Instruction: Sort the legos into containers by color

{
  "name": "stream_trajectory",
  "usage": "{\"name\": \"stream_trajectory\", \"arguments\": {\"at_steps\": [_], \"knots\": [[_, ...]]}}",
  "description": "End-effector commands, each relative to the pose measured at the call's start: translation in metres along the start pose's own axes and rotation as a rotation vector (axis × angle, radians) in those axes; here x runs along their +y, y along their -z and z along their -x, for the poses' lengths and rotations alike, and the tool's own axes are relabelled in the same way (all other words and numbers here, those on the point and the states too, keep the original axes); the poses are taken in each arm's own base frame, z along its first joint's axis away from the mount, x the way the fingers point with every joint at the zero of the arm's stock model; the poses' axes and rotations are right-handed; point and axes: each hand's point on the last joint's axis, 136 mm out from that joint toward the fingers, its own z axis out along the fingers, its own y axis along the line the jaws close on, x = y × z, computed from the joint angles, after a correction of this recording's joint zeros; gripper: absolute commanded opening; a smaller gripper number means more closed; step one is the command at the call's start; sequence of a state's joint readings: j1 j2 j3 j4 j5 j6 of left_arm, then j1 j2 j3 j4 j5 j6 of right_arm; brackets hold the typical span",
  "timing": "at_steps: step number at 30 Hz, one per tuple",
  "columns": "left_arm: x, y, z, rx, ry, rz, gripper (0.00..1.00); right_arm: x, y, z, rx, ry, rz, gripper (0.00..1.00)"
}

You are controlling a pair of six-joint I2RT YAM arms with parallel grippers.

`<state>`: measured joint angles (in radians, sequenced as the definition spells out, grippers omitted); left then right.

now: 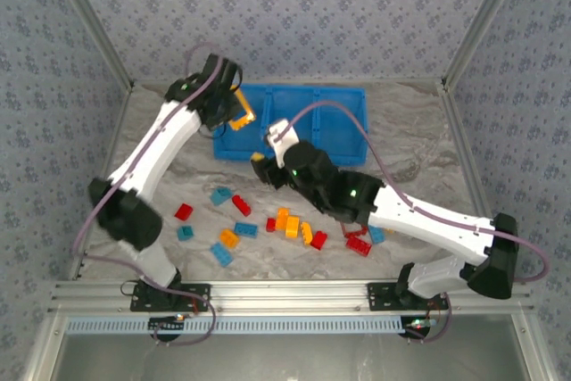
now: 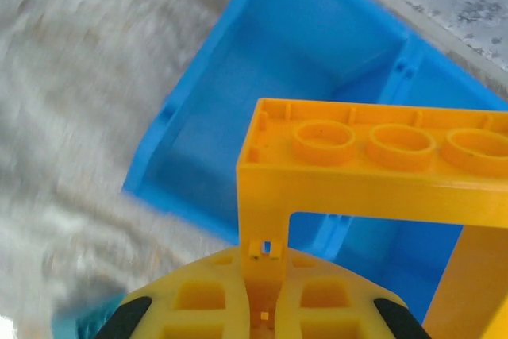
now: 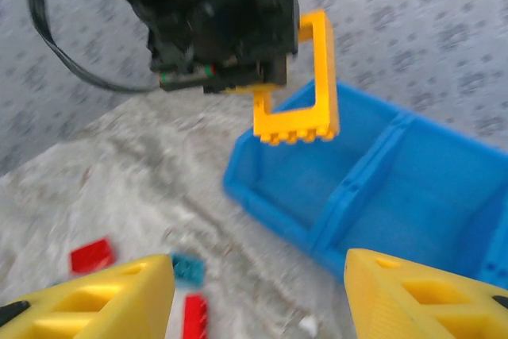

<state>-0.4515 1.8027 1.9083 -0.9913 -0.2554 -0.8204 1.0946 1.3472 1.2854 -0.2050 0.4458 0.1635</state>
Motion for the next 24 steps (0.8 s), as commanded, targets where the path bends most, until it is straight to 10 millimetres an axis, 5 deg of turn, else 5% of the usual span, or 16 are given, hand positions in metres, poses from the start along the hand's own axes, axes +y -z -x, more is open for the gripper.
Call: {"name": "stream_trajectory", "arguments": {"at_steps": [1,6,10,16,24], "knots": [[0.012,-0.033,0.004,0.101,-0.394,0.128,0.00,-0.017,-0.012,0.012,0.004,0.002,-0.086,0.62],[-0.006,-0.080,0.028,0.114,-0.491,0.123,0.00,-0.030,-0.033,0.025,-0.007,-0.044,-0.233,0.62],[-0.009,-0.110,0.036,0.102,-0.552,0.135,0.00,-0.004,-0.052,0.030,-0.029,0.023,-0.249,0.62],[-0.011,-0.151,0.018,0.162,-0.552,0.108,0.00,0.018,-0.069,0.022,-0.021,0.057,-0.298,0.62],[-0.014,-0.183,0.002,0.198,-0.510,0.088,0.00,0.027,-0.056,0.018,-0.023,0.057,-0.289,0.62]]}}
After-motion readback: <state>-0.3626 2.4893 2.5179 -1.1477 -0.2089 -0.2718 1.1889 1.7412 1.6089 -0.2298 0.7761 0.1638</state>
